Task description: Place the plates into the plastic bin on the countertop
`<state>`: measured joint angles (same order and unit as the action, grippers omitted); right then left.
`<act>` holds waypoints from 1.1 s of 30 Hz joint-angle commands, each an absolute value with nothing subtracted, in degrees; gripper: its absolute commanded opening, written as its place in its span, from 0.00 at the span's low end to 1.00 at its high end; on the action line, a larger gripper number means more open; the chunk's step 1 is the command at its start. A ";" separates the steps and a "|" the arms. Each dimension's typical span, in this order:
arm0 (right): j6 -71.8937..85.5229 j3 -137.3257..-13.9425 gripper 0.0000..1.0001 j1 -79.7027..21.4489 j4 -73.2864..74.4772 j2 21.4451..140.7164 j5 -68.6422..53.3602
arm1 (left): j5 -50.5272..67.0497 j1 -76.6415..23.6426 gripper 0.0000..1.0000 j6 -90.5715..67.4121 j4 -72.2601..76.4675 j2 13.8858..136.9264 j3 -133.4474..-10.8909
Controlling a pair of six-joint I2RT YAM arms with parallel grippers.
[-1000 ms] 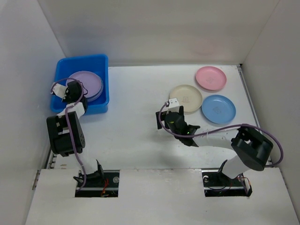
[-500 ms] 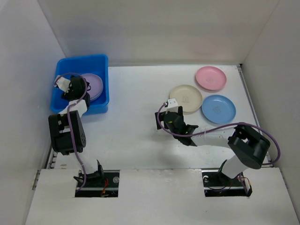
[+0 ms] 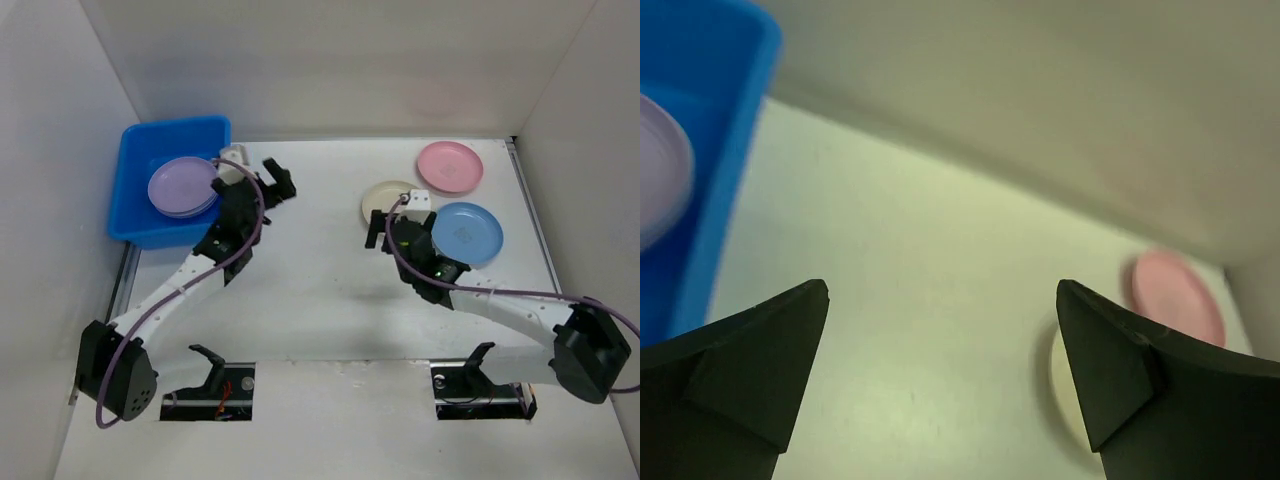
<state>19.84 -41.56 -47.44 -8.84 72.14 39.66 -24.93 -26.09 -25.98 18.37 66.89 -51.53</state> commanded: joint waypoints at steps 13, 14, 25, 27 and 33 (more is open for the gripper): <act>31.90 -46.14 0.94 -26.68 4.40 75.50 32.61 | -22.41 -41.18 1.00 -23.73 19.24 79.18 -41.39; 31.99 -45.88 0.94 -26.59 4.13 75.50 32.61 | -21.54 -40.83 1.00 -24.51 19.68 80.67 -42.70; 31.55 -39.73 0.95 -27.38 2.29 67.68 32.87 | -5.10 -38.19 0.92 -27.68 20.13 105.72 -66.25; 31.64 -38.59 0.95 -27.55 1.93 65.84 32.87 | -4.83 -38.27 0.89 -27.77 20.48 108.09 -68.72; 31.55 -37.09 0.95 -28.43 1.67 63.02 32.87 | -1.85 -38.89 0.83 -27.16 20.39 114.51 -75.58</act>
